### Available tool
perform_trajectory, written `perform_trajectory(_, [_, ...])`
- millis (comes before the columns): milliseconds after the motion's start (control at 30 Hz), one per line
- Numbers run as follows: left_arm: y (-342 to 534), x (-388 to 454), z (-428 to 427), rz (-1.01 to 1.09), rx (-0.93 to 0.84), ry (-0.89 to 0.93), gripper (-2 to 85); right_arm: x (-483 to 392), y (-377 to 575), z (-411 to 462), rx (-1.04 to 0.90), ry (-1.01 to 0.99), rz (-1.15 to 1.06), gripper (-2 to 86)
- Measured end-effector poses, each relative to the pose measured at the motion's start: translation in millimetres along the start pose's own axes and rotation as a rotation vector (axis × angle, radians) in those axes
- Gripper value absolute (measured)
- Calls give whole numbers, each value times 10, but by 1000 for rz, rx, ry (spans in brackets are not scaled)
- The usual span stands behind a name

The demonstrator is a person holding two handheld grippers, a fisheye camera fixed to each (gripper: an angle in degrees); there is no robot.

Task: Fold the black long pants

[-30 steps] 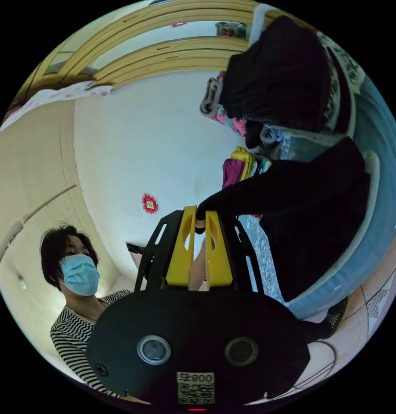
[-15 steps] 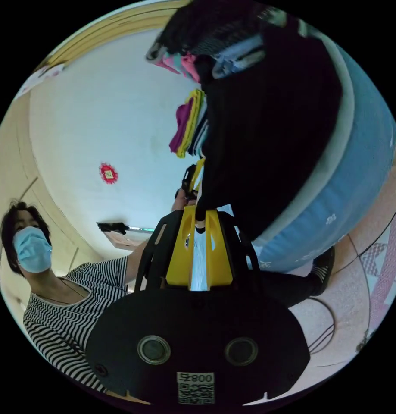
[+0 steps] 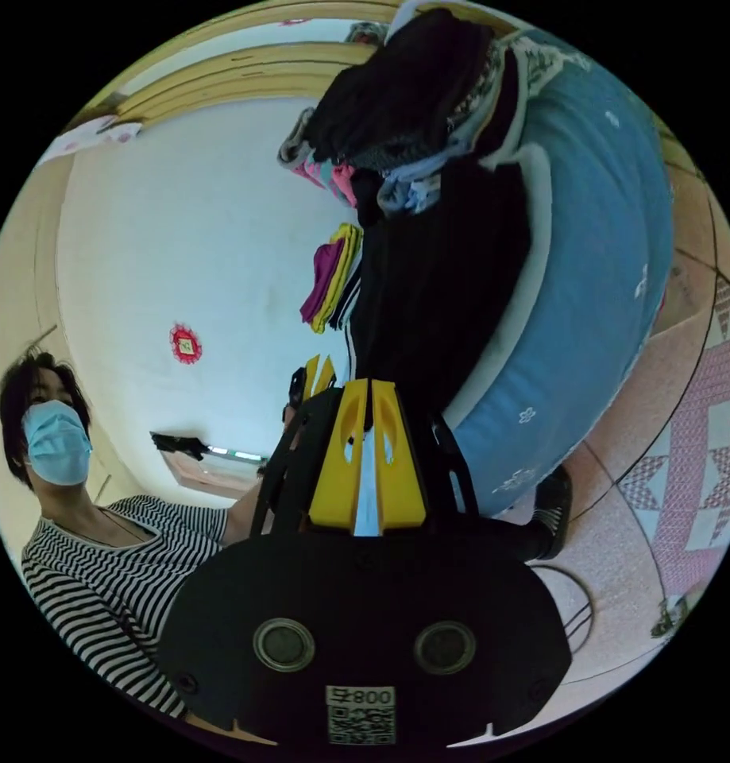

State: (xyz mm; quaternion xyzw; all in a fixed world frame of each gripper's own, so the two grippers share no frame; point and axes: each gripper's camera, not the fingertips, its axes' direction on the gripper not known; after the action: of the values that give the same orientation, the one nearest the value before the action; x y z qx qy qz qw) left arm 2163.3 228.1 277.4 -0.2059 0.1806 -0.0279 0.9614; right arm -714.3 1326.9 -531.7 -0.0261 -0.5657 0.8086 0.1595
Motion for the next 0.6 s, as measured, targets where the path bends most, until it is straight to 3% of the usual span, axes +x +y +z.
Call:
perform_trajectory(167, [231,218,665,81,-298,-123,17,-332,-464,-7,84,128,-123,1])
perform_trajectory(400, [378,235,966,58,-288,-210,3,-186,-1284,511,35,524,-66,0])
perform_trajectory(600, [504,351,1058,100,-343,-232,2,-266,-1483,808,17,470,-54,0])
